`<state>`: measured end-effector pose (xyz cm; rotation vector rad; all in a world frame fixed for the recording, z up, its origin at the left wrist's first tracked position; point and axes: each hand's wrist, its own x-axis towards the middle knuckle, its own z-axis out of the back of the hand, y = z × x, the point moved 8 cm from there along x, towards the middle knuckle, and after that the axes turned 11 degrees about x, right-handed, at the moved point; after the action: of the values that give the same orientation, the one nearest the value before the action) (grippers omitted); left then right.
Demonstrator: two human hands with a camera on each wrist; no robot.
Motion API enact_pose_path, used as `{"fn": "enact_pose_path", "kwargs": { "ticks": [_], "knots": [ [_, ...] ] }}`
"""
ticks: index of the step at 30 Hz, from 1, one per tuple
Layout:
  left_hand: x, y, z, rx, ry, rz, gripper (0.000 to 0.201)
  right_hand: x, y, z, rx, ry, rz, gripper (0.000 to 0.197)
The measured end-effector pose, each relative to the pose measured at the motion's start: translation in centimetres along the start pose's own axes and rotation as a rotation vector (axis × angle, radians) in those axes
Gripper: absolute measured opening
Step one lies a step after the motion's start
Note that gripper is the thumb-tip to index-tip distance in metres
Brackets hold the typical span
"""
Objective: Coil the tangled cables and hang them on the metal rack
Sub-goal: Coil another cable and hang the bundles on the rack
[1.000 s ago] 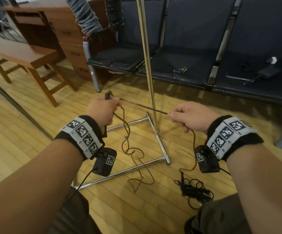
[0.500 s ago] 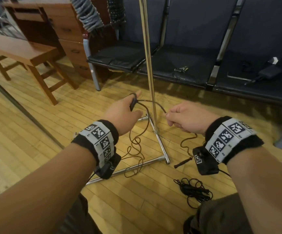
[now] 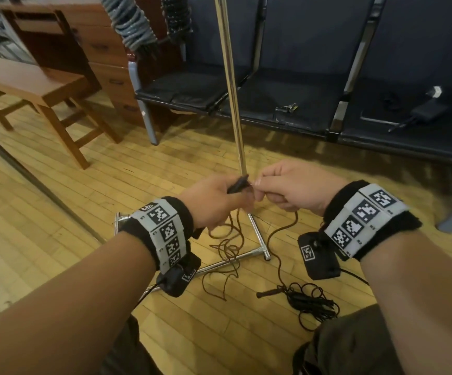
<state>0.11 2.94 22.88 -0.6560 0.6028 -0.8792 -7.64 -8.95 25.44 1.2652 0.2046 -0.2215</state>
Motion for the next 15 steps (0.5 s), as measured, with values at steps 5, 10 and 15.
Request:
{"fn": "enact_pose_path", "kwargs": {
  "ticks": [5,10,15],
  "knots": [
    [-0.6,2.9,4.4,-0.259,-0.262,0.122,0.021,-0.1,-1.4,1.9,-0.064,-0.092,-0.008,0.036],
    [-1.6,7.1,8.1,-0.571,-0.449,0.29,0.017,-0.1,-3.3,3.7,-0.296,-0.202,-0.081,0.039],
    [-2.8,9.1,8.7,-0.109,-0.396,0.465,0.011,-0.1,-3.1,4.4,-0.506,-0.28,-0.075,0.04]
  ]
}}
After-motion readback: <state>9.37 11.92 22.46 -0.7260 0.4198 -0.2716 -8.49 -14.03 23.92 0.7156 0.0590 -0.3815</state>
